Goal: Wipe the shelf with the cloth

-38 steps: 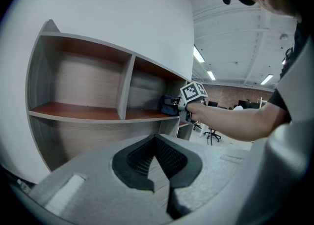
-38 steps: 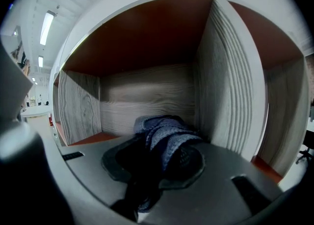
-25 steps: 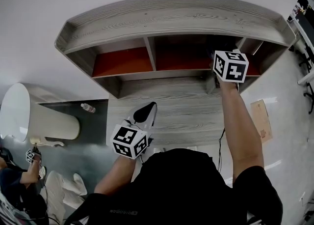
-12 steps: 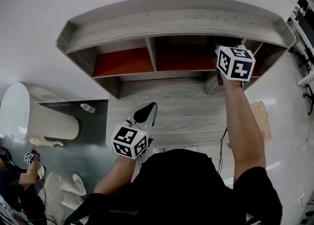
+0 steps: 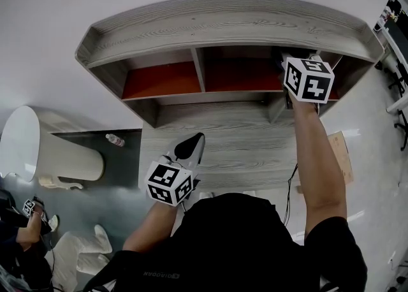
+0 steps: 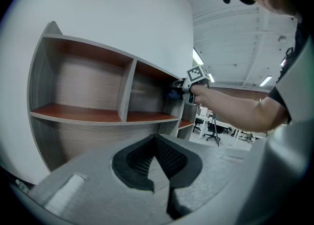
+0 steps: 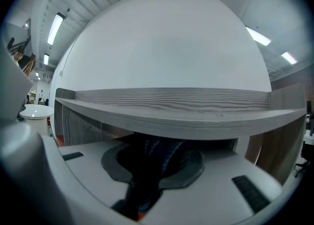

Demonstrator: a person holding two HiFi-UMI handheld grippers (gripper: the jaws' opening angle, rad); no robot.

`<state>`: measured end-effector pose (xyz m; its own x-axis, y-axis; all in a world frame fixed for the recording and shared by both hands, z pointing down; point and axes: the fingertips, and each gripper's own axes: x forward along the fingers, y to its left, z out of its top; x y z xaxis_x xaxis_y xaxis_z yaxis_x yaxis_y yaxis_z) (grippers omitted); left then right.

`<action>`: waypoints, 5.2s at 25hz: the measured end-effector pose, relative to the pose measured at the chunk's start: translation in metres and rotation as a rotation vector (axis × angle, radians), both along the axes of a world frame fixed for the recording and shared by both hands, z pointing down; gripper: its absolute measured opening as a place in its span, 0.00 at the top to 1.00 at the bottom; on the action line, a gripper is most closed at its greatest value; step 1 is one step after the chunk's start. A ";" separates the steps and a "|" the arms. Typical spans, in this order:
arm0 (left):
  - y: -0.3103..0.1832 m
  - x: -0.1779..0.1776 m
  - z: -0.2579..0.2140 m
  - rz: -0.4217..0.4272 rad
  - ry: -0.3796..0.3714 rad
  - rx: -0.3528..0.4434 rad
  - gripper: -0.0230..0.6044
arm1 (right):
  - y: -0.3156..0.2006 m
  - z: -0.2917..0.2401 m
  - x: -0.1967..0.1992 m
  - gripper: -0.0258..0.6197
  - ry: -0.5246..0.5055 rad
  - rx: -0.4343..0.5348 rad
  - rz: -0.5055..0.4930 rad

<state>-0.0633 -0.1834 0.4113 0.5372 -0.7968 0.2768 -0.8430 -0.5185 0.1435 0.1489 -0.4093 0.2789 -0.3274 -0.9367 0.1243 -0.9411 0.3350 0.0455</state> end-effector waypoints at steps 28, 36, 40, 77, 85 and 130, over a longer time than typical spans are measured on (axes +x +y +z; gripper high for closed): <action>0.010 -0.019 -0.001 -0.039 -0.006 -0.002 0.95 | 0.008 0.001 -0.055 0.81 0.028 0.005 -0.068; 0.014 -0.033 -0.001 -0.077 -0.008 -0.004 0.95 | 0.012 0.000 -0.098 0.81 0.024 0.009 -0.140; 0.016 -0.040 0.000 -0.096 -0.013 -0.004 0.95 | 0.015 -0.001 -0.120 0.81 0.019 0.016 -0.178; 0.021 -0.062 0.010 -0.165 -0.021 -0.032 0.95 | 0.034 -0.001 -0.204 0.81 0.012 0.111 -0.346; 0.019 -0.062 0.010 -0.163 -0.031 -0.035 0.95 | 0.025 0.021 -0.198 0.81 0.009 0.120 -0.343; 0.005 -0.033 0.007 -0.103 -0.024 -0.027 0.95 | -0.024 0.024 -0.081 0.81 0.078 0.172 -0.115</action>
